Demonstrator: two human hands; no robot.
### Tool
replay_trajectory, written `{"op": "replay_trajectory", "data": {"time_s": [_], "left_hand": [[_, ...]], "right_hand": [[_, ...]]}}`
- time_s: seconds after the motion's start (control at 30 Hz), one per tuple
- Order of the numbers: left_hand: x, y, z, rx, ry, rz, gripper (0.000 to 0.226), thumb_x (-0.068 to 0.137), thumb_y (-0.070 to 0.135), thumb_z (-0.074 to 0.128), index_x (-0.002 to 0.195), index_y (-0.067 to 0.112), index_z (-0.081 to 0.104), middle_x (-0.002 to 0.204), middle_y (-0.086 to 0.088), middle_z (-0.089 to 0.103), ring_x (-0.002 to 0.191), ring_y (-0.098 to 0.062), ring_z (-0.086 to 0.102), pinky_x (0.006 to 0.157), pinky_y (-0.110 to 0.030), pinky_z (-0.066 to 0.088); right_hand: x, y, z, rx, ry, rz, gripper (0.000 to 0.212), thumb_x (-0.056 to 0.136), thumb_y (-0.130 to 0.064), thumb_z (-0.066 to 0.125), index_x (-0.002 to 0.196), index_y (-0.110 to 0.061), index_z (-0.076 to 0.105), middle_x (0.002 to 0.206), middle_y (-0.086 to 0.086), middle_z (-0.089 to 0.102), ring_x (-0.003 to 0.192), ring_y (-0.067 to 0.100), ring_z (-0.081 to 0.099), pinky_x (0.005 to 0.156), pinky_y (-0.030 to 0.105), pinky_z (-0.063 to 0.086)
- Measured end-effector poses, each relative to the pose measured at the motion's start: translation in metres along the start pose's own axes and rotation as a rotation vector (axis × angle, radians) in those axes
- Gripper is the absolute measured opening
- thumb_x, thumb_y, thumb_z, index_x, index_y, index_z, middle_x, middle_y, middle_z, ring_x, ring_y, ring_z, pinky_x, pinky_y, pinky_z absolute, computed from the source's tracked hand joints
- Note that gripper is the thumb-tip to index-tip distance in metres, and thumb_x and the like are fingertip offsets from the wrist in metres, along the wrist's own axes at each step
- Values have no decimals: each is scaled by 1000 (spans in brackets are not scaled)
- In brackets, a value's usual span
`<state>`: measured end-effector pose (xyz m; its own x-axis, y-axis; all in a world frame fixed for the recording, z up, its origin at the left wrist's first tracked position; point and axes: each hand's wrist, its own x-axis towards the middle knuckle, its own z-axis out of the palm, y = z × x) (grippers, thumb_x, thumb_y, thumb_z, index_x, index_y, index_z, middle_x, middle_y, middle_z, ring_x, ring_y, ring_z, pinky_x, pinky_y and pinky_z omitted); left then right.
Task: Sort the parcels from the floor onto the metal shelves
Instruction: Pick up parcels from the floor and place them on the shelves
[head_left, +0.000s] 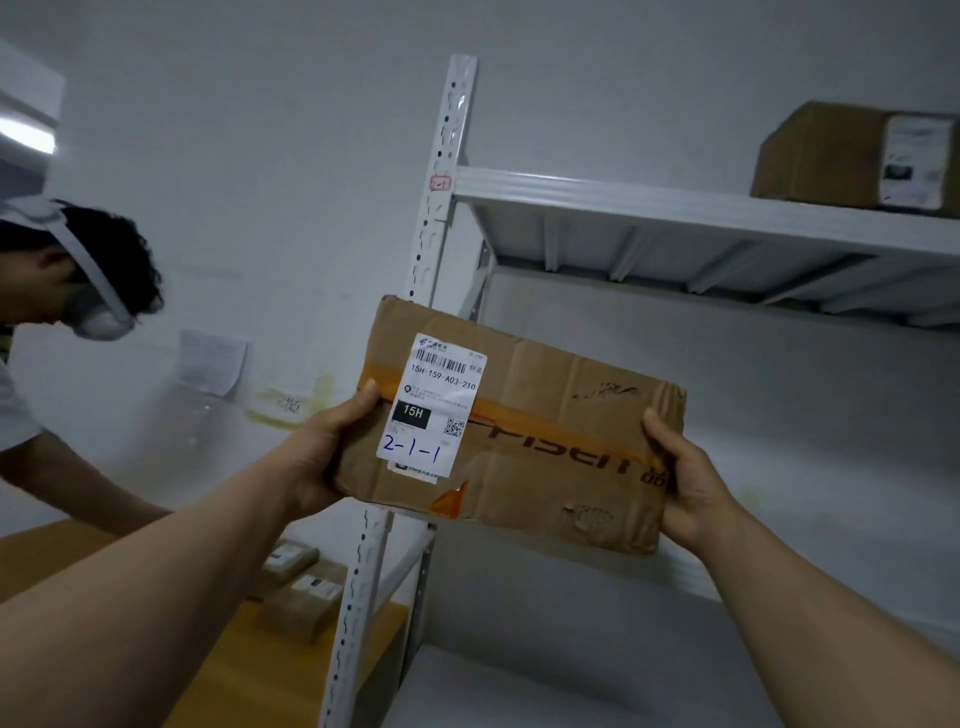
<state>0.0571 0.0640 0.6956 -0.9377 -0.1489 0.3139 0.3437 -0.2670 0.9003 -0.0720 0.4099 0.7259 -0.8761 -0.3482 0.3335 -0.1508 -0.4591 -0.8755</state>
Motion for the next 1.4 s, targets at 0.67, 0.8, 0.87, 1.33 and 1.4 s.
{"op": "replay_trajectory", "data": {"time_s": [0.67, 0.8, 0.87, 1.33, 1.4], "left_hand": [[105, 179, 130, -26, 91, 581, 30, 91, 49, 58, 101, 25, 73, 86, 11, 77, 94, -19, 67, 75, -40, 55], [144, 210, 155, 105, 254, 685, 35, 99, 33, 55, 128, 15, 54, 94, 10, 71, 83, -9, 64, 63, -26, 48], [163, 221, 160, 124, 268, 738, 54, 93, 11, 62, 137, 19, 31, 109, 2, 61, 88, -12, 64, 62, -24, 50], [295, 247, 175, 837, 498, 945, 67, 81, -2, 62, 133, 36, 43, 127, -1, 60, 115, -28, 57, 96, -50, 52], [311, 243, 174, 908, 558, 914, 79, 84, 2, 63, 141, 42, 28, 135, 0, 54, 124, -31, 51, 101, -56, 46]], "right_hand": [[42, -214, 52, -394, 252, -794, 66, 67, -67, 77, 123, -42, 54, 123, -9, 70, 108, 16, 70, 94, 50, 57], [68, -253, 56, -488, 254, -864, 50, 81, -49, 70, 127, -37, 54, 119, -7, 69, 108, 19, 69, 82, 43, 59], [85, -267, 59, -525, 286, -904, 52, 88, -39, 68, 134, -34, 45, 116, -11, 64, 101, 16, 68, 70, 37, 58], [235, -312, 38, -820, 398, -844, 61, 97, -23, 60, 149, -26, 28, 122, -1, 57, 102, 21, 60, 90, 43, 52], [248, -309, 32, -889, 378, -830, 62, 99, -22, 60, 150, -29, 26, 120, -1, 58, 101, 20, 61, 90, 40, 49]]}}
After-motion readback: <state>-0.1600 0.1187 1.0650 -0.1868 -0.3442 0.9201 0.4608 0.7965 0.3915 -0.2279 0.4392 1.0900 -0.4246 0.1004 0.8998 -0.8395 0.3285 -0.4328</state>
